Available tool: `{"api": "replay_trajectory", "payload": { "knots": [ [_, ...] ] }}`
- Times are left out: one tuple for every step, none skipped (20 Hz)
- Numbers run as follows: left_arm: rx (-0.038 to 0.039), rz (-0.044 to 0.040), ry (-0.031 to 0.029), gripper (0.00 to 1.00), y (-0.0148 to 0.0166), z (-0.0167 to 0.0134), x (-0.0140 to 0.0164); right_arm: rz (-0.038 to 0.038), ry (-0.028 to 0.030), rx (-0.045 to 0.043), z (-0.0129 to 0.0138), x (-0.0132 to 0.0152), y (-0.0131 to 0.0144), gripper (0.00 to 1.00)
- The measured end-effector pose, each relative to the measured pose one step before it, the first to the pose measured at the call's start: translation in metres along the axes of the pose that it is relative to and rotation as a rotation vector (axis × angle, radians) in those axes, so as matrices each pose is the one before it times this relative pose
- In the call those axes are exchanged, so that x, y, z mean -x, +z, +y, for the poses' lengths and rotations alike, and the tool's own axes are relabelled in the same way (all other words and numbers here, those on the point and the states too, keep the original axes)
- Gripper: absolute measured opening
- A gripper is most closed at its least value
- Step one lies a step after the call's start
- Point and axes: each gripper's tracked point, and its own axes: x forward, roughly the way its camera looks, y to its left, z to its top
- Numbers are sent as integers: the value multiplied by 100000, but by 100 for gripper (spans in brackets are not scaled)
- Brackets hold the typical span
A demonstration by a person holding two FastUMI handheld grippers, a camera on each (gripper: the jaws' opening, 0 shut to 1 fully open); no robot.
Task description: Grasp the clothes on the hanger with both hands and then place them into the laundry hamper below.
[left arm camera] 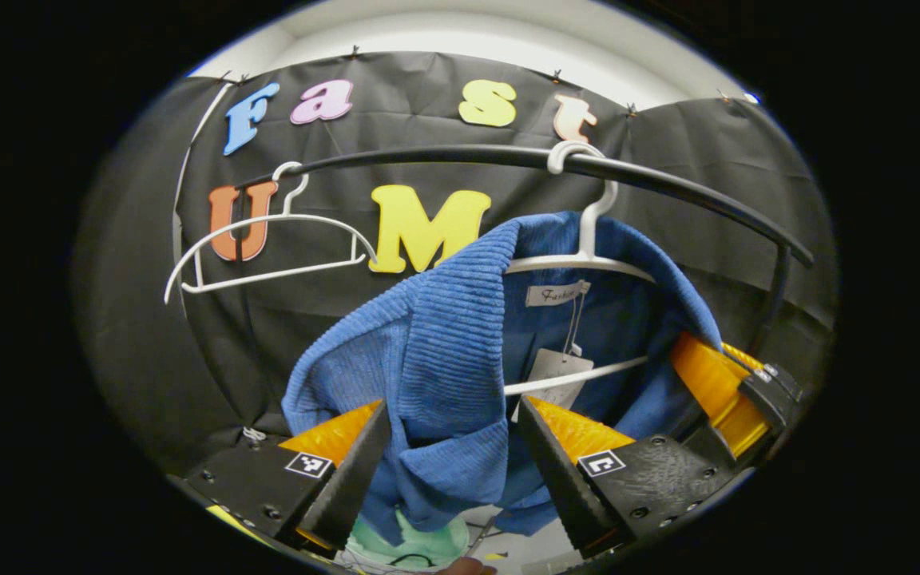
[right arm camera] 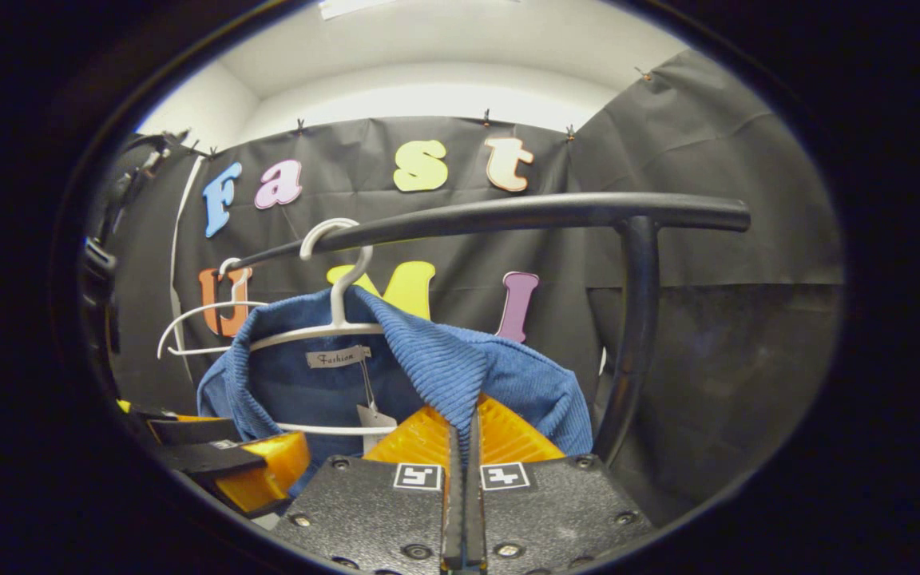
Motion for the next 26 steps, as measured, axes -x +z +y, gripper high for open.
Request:
{"api": "replay_trajectory", "payload": {
  "knots": [
    [1268,-763,1858,100,195,199,-322,120,832,-497,-1,-190,-109,5],
    [-291,-358,567,95,-57,-2,-363,-300,455,217,-41,-84,127,5],
    [-1620,-640,935,95,14,188,-159,-516,-109,366,-67,31,140,5],
    [-1445,-593,701,83,100,416,-47,-216,422,-163,-173,-47,148,5],
    [-1229,122,-774,71,-69,267,-55,275,418,-577,25,-136,-141,5],
    [-565,-885,212,60,166,545,-62,190,126,-413,-105,-225,15,5],
    [-83,-510,545,48,118,765,-51,288,-156,-277,-170,-125,-150,5],
    [-1109,802,-3658,36,83,-168,184,202,-75,-516,-127,-112,-40,5],
    [-1659,-794,174,24,284,723,603,73,-736,-268,-191,-93,-83,5],
    [-2668,-1679,-620,14,597,442,730,-253,-788,154,-249,-164,57,5],
    [-2787,-495,-2781,7,276,155,622,-273,-984,-31,-187,22,12,5],
    [-2937,-2324,-483,12,859,513,594,47,-1238,-418,-366,-295,44,5],
    [-4006,-1539,2533,7,654,1112,273,167,-570,-801,-134,-144,-43,5],
    [-1997,-1525,487,5,888,811,330,15,-979,-401,-173,-198,93,5],
    [-756,-137,-422,3,621,558,156,-378,-1158,206,-248,-108,90,5],
    [-210,-824,-544,3,812,348,354,-1150,-1803,479,-371,-24,306,5],
    [638,-1108,-818,3,891,397,276,-1092,-1605,769,-273,96,297,5],
    [368,-637,-1176,3,748,241,354,-1021,-1244,382,-92,22,258,5],
    [-25,-1076,-772,2,840,399,257,-577,-826,371,59,6,69,5],
    [-312,-259,-696,3,736,441,170,-366,-222,512,102,8,108,5],
    [-397,-100,-649,3,702,427,21,-452,-350,908,146,-34,-29,5],
    [311,699,-1611,7,592,175,-49,-433,-139,1572,99,11,113,5],
    [588,1882,-2783,7,337,59,-101,-862,-625,2102,-81,14,85,5],
    [-1732,1818,-1910,7,452,197,-5,-1023,-273,1787,12,61,259,5],
    [-2059,1387,-1931,3,596,263,278,-609,-245,790,-35,74,199,5],
    [-2514,606,-504,7,789,357,244,-306,106,285,114,-50,24,5]
  ]
}}
